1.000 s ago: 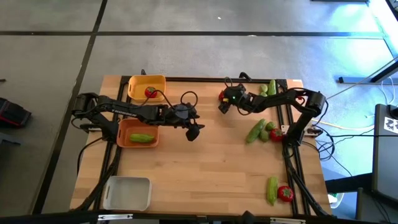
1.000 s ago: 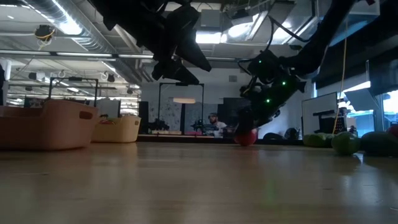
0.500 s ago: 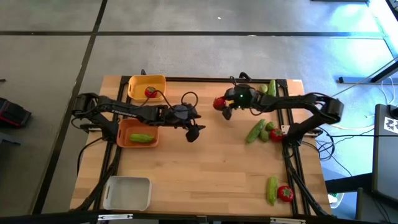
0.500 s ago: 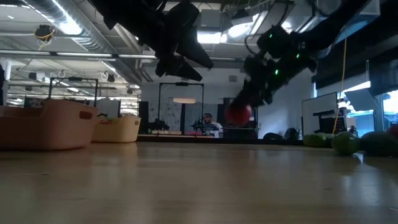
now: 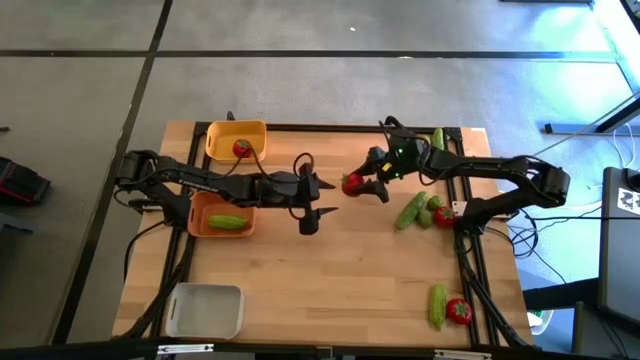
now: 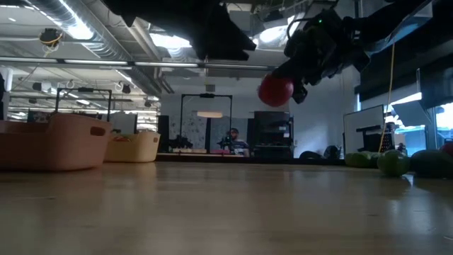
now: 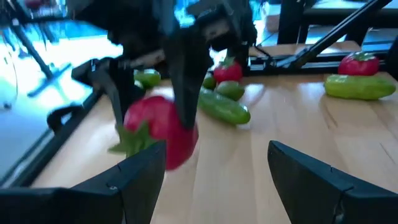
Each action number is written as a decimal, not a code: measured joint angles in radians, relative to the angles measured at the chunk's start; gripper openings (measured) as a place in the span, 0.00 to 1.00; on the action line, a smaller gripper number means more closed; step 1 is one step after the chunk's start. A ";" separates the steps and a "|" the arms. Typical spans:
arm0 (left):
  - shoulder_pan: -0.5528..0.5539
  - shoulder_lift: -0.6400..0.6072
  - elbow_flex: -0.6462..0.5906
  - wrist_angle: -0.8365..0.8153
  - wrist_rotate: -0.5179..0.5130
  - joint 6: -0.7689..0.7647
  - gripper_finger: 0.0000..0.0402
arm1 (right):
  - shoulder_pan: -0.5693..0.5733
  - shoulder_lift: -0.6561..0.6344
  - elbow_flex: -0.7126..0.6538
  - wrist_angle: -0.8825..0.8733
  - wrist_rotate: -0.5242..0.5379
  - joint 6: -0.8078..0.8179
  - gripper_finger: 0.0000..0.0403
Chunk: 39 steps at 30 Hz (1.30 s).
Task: Sort produce into baskets
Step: Put the tomato into the yellow bin
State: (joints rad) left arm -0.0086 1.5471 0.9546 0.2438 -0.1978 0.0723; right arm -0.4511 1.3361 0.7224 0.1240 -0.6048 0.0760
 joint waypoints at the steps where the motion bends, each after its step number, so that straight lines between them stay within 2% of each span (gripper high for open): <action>1: 0.000 0.000 0.000 0.004 0.000 0.005 0.69 | 0.000 0.000 0.000 -0.001 0.000 0.000 0.62; 6: 0.001 0.000 0.000 -0.010 -0.001 -0.009 0.69 | 0.000 0.000 0.000 0.009 -0.020 0.005 0.62; 14: 0.007 0.000 0.000 0.008 -0.020 0.106 0.70 | 0.000 0.001 0.000 0.067 -0.048 0.028 0.62; 17: 0.004 0.000 0.000 0.009 -0.064 0.140 0.75 | 0.000 0.001 0.000 0.085 -0.060 0.033 0.62; 23: 0.002 0.000 0.000 0.009 -0.106 0.193 0.94 | 0.035 0.003 0.000 0.179 -0.060 0.076 0.62; 26: 0.000 0.000 0.000 0.010 -0.106 0.244 0.99 | 0.073 0.008 0.000 0.253 -0.017 0.104 0.62; 31: -0.001 0.000 0.000 0.010 -0.108 0.267 0.97 | 0.121 0.009 0.001 0.305 0.100 0.164 0.62; 39: -0.001 -0.002 0.000 -0.011 -0.113 0.074 0.97 | 0.170 0.010 0.000 0.328 0.214 0.234 0.62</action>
State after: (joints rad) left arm -0.0097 1.5455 0.9550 0.2330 -0.3103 0.1467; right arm -0.2812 1.3460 0.7219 0.4521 -0.3904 0.3101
